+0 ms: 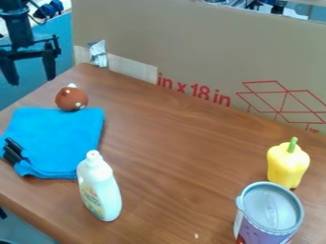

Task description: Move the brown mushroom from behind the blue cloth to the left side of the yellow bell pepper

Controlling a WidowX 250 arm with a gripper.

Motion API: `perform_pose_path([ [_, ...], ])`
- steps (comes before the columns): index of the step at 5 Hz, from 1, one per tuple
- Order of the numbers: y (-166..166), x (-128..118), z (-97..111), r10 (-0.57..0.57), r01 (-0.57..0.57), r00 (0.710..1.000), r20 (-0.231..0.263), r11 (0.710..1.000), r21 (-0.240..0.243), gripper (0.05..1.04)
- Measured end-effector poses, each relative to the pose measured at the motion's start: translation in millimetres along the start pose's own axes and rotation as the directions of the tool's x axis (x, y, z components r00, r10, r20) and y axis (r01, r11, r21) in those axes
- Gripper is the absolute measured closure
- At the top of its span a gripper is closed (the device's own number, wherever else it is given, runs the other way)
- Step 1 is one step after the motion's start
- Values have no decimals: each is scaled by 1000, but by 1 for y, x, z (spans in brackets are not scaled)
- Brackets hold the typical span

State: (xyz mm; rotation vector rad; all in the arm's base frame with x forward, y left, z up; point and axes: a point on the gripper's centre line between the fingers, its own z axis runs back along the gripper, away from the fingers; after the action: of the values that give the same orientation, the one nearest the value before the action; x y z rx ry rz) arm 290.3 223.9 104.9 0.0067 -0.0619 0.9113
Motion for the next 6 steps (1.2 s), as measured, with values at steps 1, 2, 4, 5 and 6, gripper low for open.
perform_pose_path([
  [1, -9, 11, 3, 8, -8, 1000, 29, 1000, -15, 82],
  [2, -19, 18, -1, 41, -40, 999, 21, 999, -34, 82],
  [4, -38, 24, -23, 90, -91, 996, -18, 995, -42, 82],
  [5, -49, 27, -27, 93, -94, 995, -18, 995, -40, 82],
  [6, -62, 29, -33, 103, -103, 995, -20, 994, -46, 82],
])
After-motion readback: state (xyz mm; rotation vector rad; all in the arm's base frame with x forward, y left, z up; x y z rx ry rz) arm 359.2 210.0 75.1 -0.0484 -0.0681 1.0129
